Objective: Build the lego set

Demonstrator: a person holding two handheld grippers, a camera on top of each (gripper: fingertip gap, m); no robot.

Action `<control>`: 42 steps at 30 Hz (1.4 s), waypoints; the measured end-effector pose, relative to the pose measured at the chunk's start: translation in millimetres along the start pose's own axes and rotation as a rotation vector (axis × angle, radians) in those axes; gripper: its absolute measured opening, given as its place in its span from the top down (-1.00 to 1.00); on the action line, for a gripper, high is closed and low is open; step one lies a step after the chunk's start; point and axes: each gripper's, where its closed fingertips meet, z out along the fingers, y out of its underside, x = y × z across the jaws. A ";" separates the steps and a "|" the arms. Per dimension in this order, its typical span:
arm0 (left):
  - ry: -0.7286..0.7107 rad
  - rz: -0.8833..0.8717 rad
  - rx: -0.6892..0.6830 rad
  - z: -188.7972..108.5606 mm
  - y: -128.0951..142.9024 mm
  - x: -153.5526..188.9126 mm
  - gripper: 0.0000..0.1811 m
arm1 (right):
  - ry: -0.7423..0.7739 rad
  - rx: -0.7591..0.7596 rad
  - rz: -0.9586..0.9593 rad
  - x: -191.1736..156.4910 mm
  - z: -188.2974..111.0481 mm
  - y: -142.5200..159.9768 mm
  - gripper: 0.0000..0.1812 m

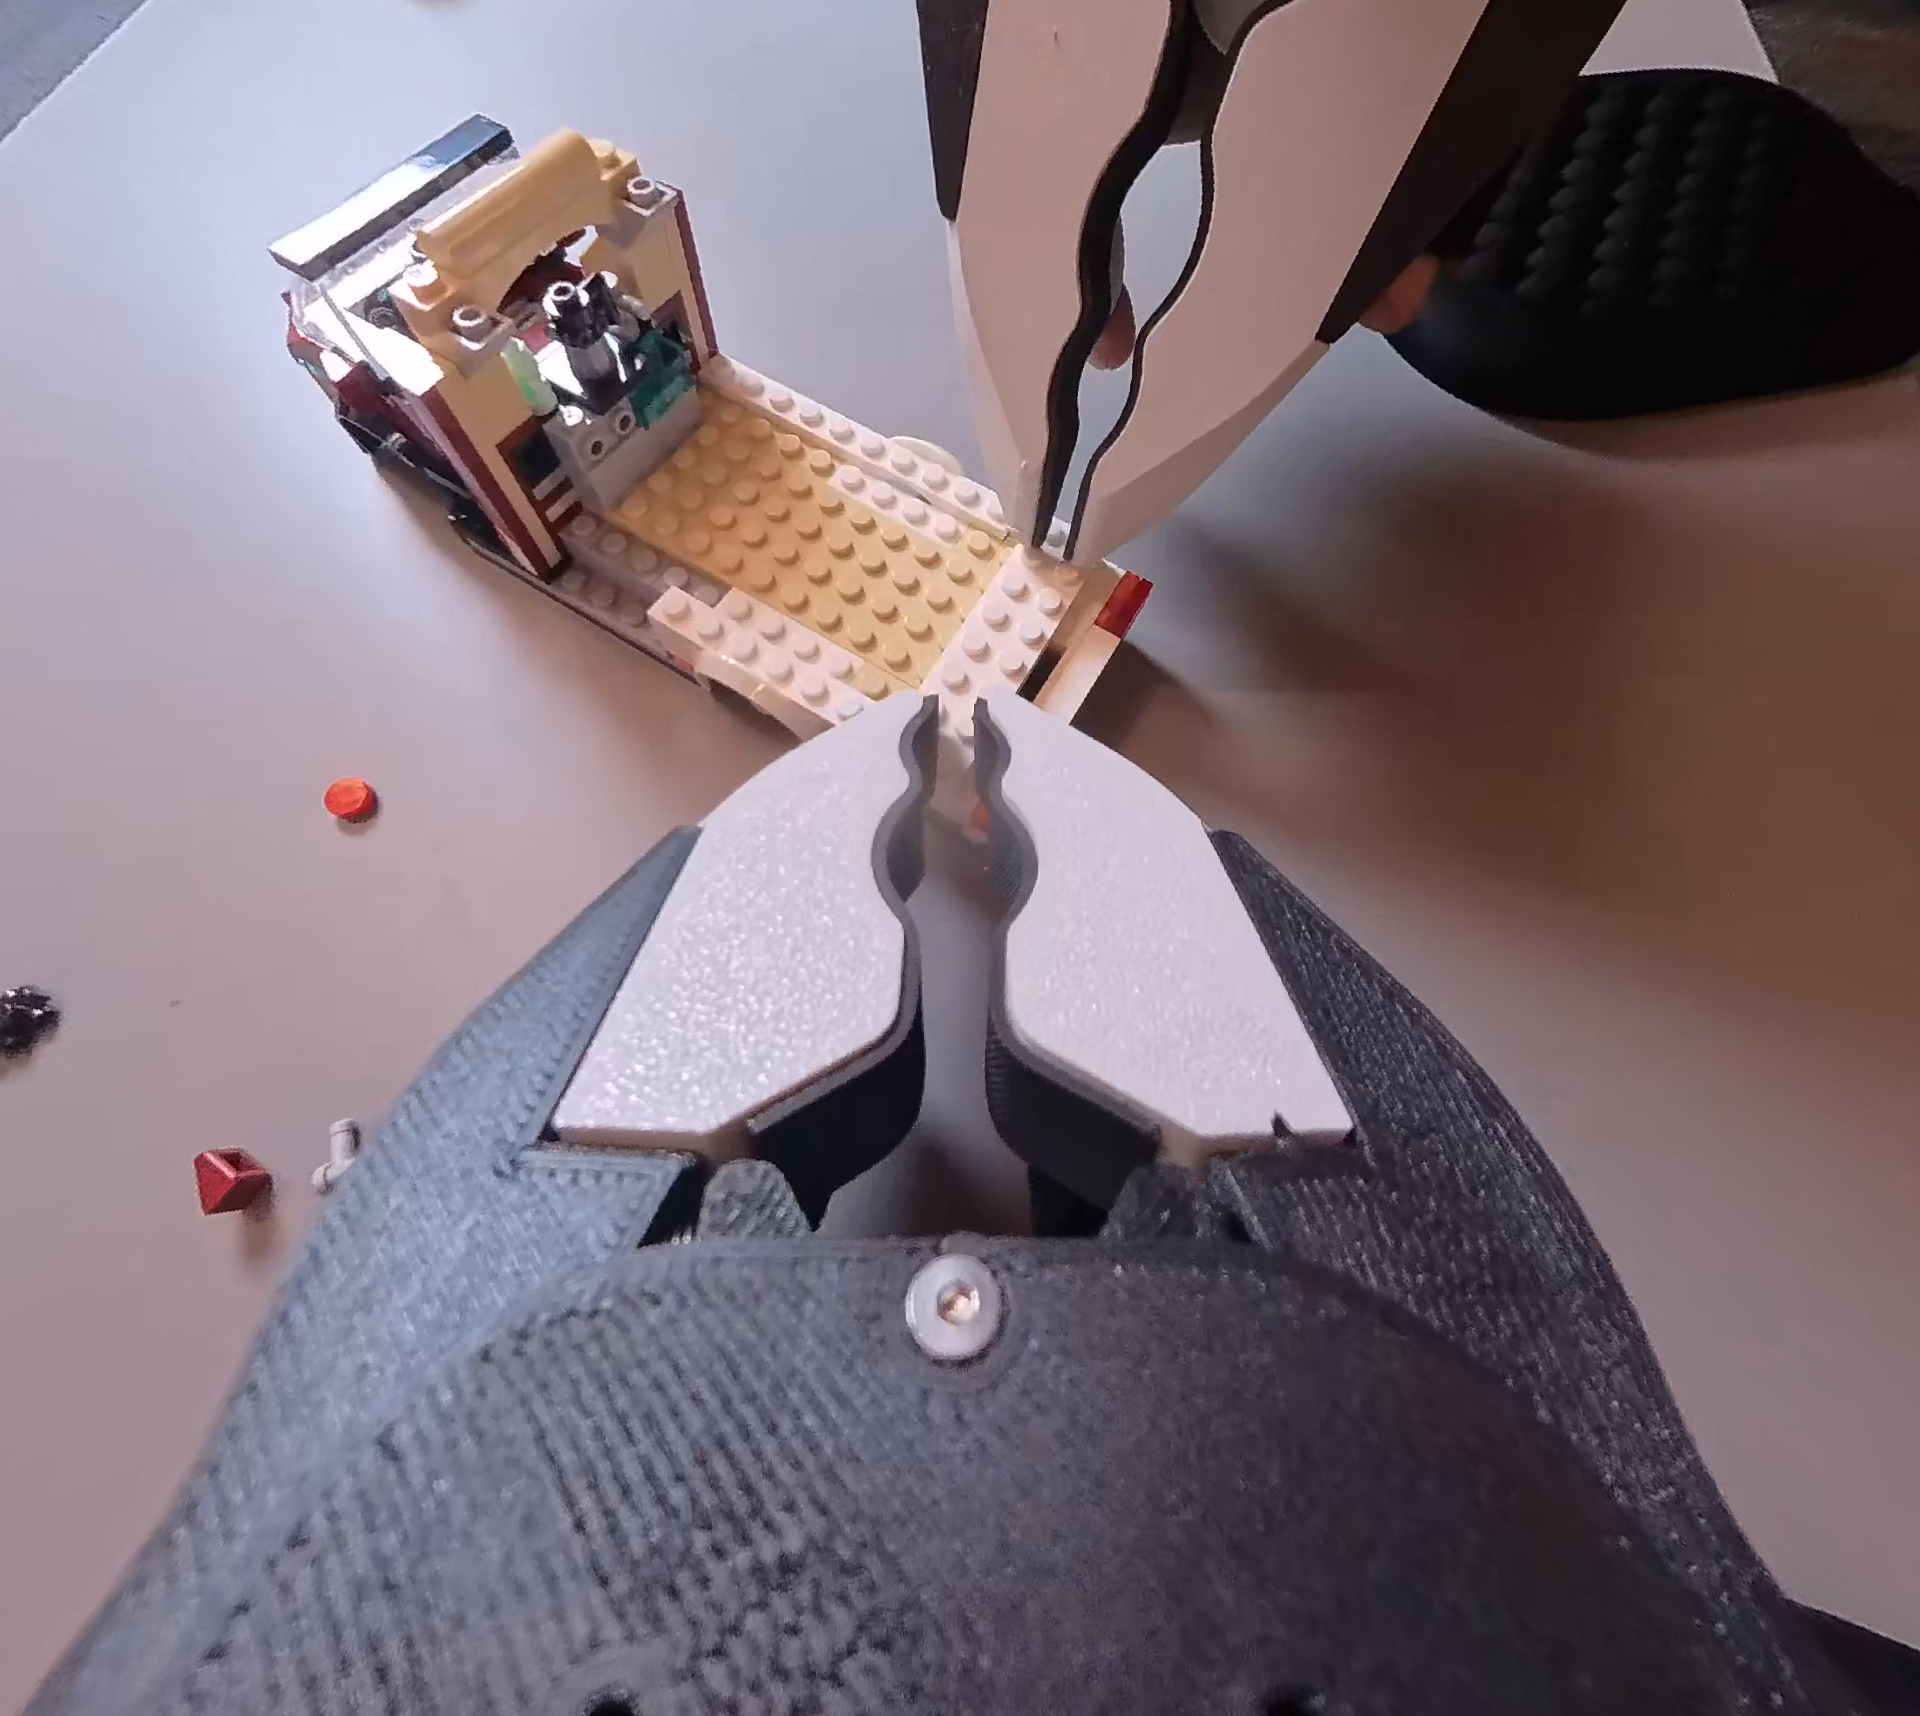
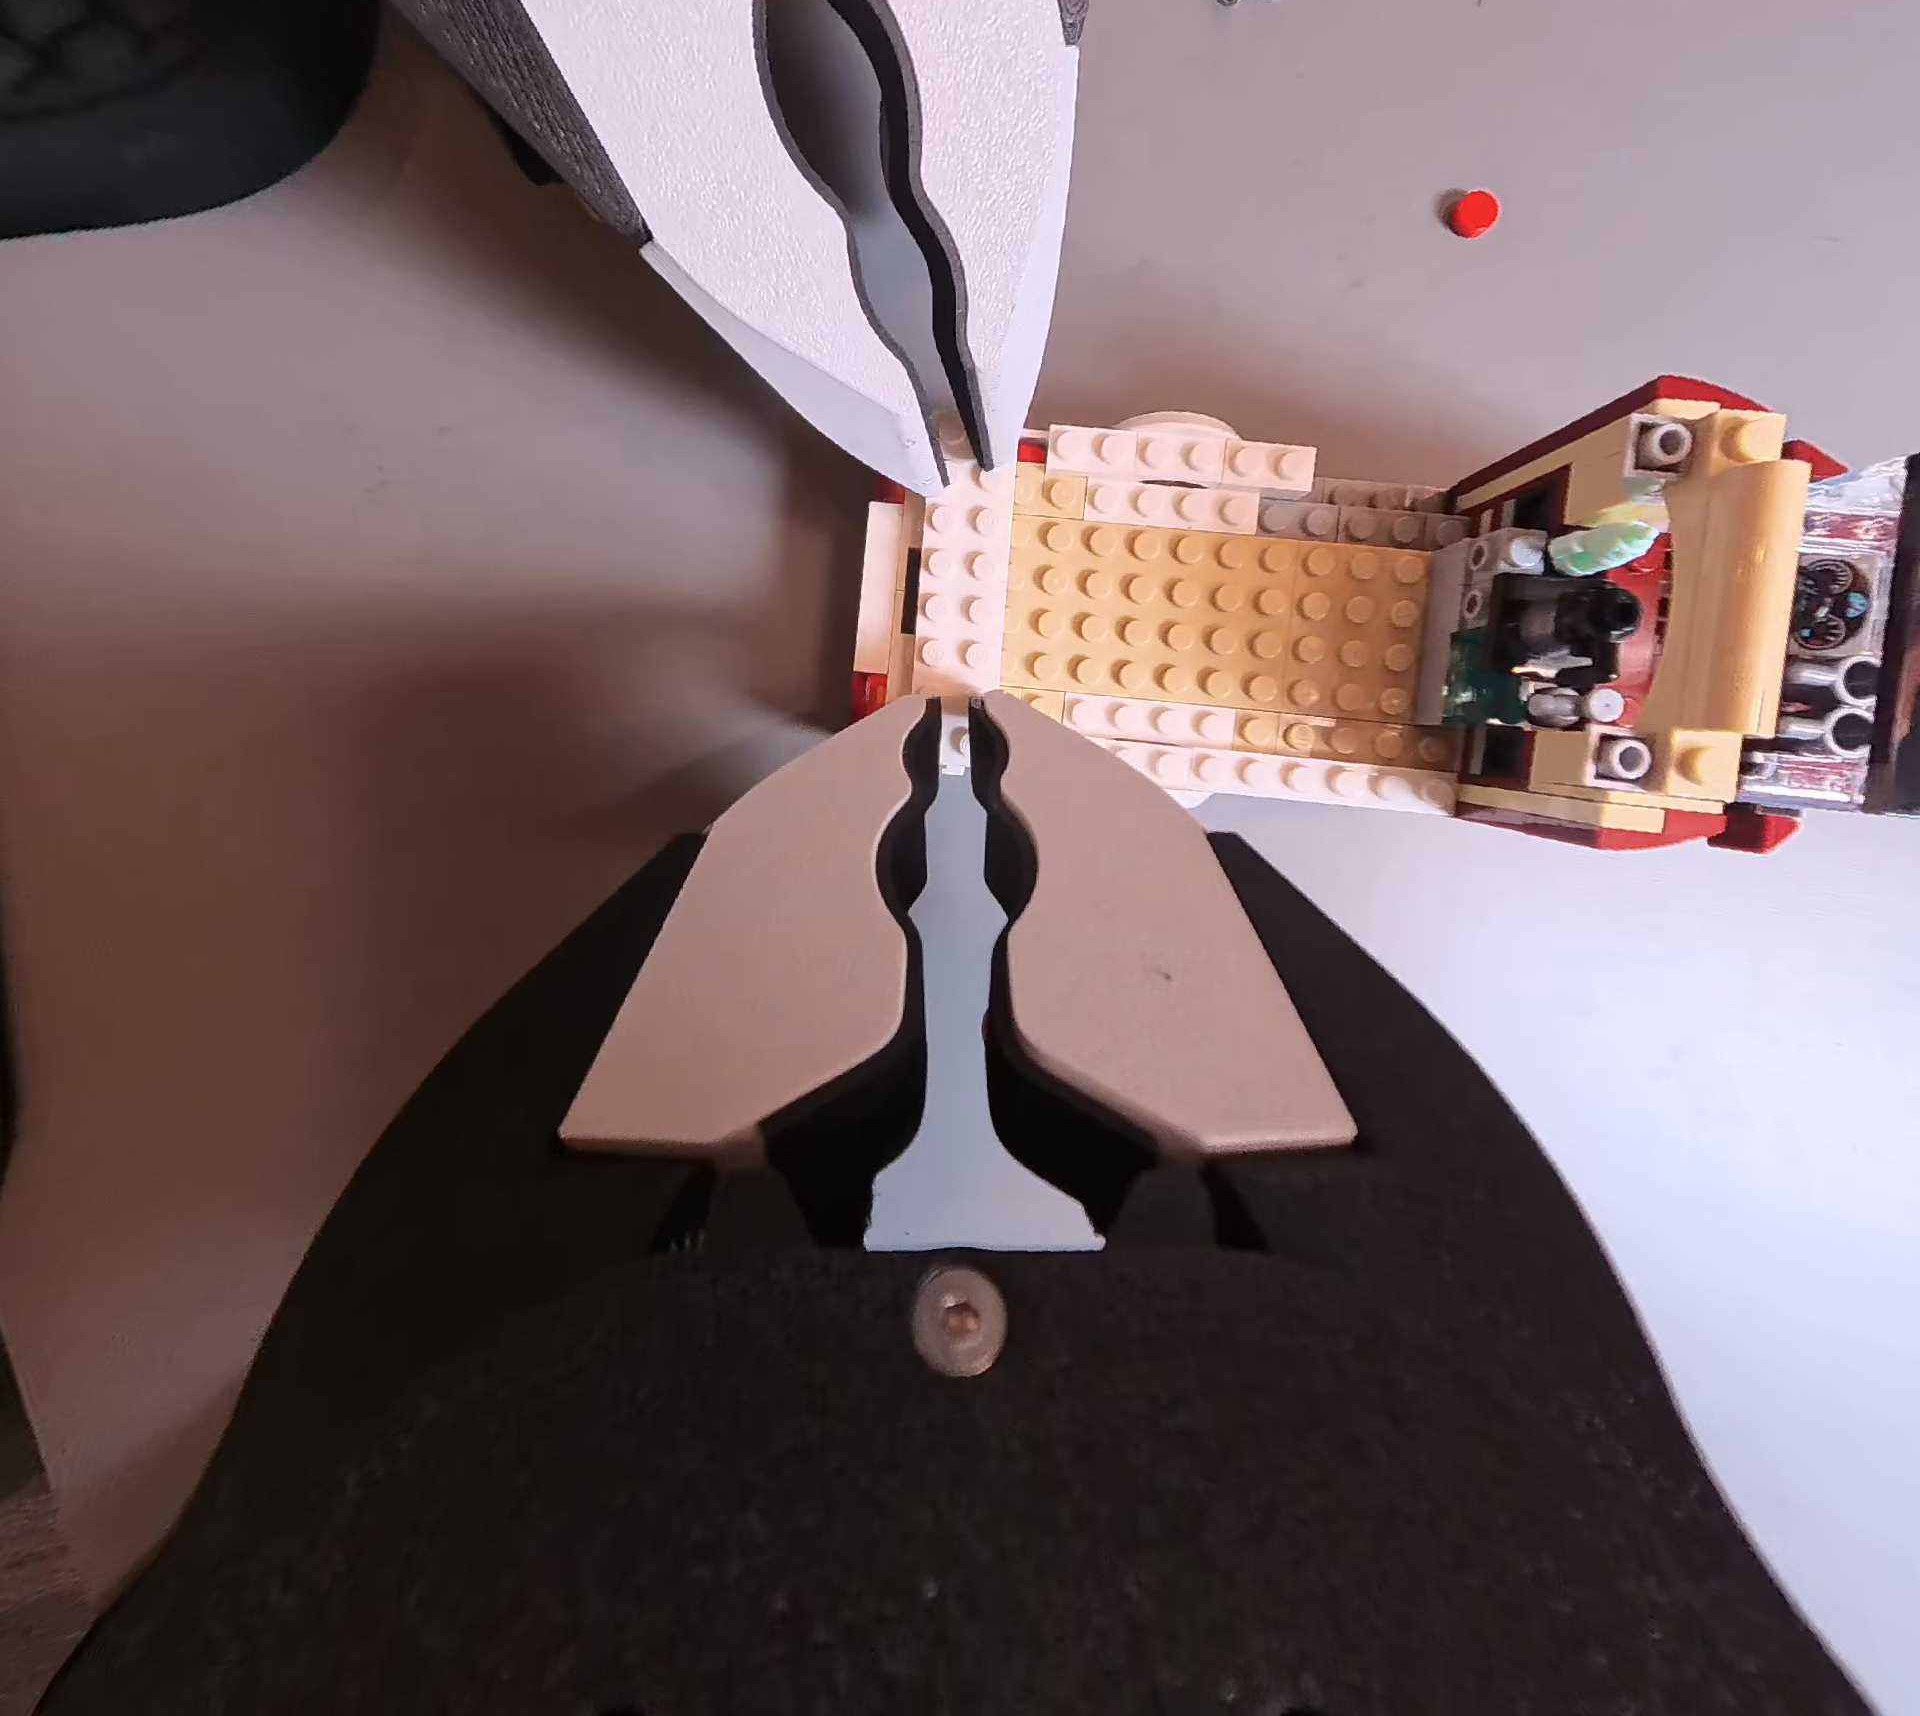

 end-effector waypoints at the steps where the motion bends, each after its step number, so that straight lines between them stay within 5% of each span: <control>1: 0.002 -0.003 0.000 0.0 0.0 0.0 0.93 | -0.005 0.001 0.005 -0.2 0.0 0.0 0.95; 16: 0.038 -0.012 -0.017 2.2 0.6 -1.8 0.89 | -0.011 -0.027 0.037 -3.7 1.5 -0.3 0.96; 27: -0.078 0.069 -0.007 0.6 -1.7 -16.6 0.87 | 0.045 -0.078 0.074 -0.3 4.8 -5.3 0.99; 42: 0.034 -0.167 0.007 -13.2 7.7 -19.7 0.80 | 0.052 -0.068 0.101 -0.3 4.2 -7.2 0.95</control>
